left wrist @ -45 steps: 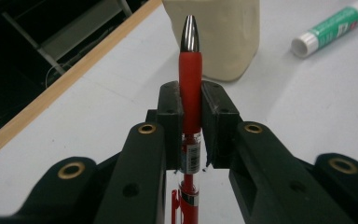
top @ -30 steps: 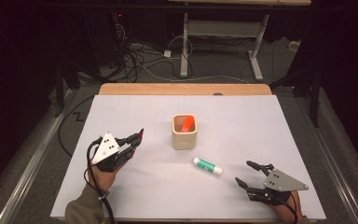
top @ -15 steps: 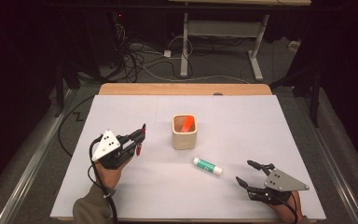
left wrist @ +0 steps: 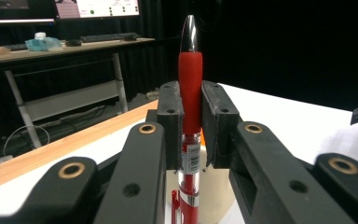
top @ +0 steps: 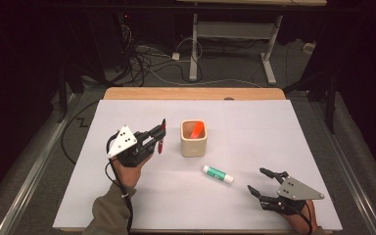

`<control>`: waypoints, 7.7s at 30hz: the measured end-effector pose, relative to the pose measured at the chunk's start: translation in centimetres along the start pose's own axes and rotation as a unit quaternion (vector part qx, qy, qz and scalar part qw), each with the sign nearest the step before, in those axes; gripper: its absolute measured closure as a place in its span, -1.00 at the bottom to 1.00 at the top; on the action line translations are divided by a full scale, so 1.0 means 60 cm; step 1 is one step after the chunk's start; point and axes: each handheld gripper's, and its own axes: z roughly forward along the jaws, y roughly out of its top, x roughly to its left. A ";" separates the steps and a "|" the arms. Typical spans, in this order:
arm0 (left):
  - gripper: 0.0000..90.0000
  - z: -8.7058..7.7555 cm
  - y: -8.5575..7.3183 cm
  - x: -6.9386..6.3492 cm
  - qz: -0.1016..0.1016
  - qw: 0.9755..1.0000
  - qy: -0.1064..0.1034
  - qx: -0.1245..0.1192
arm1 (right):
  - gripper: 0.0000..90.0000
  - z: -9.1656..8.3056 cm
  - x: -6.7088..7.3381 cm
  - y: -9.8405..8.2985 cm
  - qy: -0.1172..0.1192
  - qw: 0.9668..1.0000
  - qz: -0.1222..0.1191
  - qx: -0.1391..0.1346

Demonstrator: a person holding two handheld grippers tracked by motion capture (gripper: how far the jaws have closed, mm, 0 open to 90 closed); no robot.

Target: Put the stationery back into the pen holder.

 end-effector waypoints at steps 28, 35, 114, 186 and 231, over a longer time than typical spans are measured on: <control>0.72 0.083 0.068 0.010 -0.001 0.999 -0.036 -0.036 | -0.27 -0.002 -0.001 0.000 0.000 1.000 -0.002 -0.001; 0.72 0.107 0.081 0.004 0.001 0.998 -0.043 -0.038 | -0.27 -0.001 -0.001 -0.001 0.001 1.000 -0.003 -0.001; 0.64 0.135 -0.031 0.021 -0.011 0.996 -0.055 0.073 | -0.25 0.003 0.003 -0.001 0.008 1.000 -0.014 0.013; -0.34 0.125 -0.020 -0.134 0.240 0.909 -0.175 0.291 | -0.23 0.011 -0.001 -0.004 0.015 0.998 -0.010 0.054; 0.41 0.315 -0.022 -0.180 0.294 0.752 -0.347 0.478 | -0.21 0.016 -0.005 -0.007 0.045 0.995 -0.004 0.084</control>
